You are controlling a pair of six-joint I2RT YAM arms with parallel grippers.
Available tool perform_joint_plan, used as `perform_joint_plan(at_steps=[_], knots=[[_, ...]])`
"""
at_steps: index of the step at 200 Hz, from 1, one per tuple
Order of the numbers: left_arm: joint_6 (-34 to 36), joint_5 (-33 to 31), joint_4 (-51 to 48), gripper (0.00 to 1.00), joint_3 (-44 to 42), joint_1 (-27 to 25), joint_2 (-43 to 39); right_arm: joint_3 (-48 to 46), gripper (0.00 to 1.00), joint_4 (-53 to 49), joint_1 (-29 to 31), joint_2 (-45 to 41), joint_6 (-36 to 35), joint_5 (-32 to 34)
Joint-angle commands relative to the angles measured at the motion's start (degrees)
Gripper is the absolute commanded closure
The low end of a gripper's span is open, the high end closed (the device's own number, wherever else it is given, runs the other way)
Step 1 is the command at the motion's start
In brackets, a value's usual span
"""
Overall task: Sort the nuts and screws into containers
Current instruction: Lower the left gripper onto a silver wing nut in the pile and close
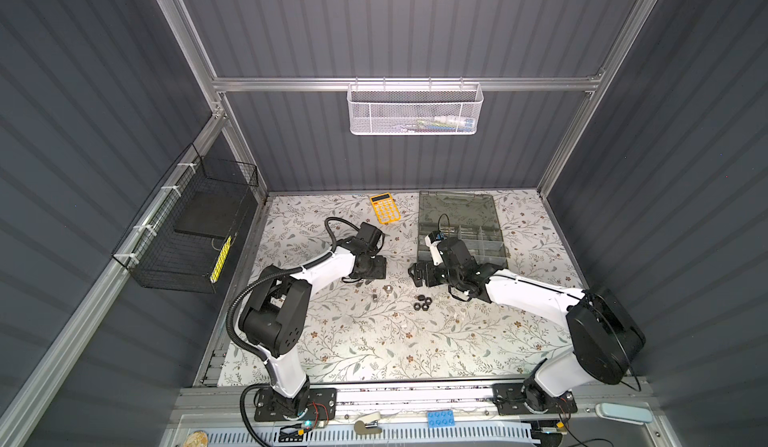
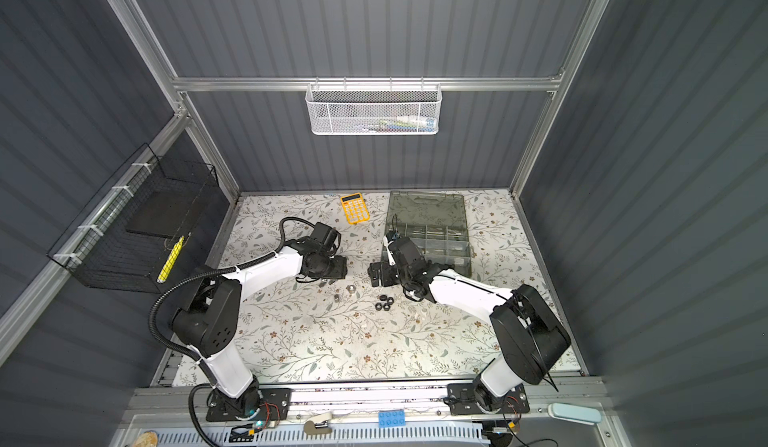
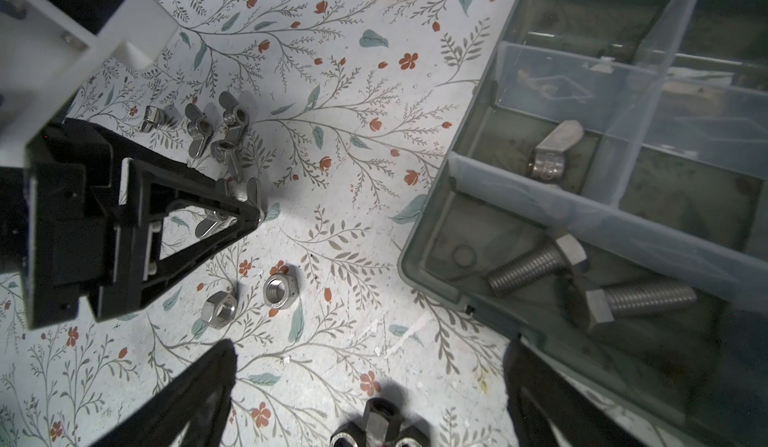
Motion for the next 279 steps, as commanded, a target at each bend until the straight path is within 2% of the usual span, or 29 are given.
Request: perform_joint_plan(at_steps=[1, 108, 249, 279], knots=[[-0.6, -0.4, 0.2, 0.35, 0.1, -0.3, 0.9, 1.3, 0.01, -0.7, 0.3, 0.7, 0.3, 0.1], [0.5, -1.7, 1.1, 0.5, -0.4, -0.4, 4.9, 1.1, 0.01, -0.4, 0.2, 0.3, 0.3, 0.1], [1.1, -1.7, 1.8, 0.83, -0.4, -0.5, 7.6, 0.8, 0.01, -0.4, 0.2, -0.5, 0.6, 0.9], [1.1, -1.3, 1.4, 0.84, 0.4, -0.5, 6.5, 0.0, 0.01, 0.2, 0.0, -1.6, 0.7, 1.7]])
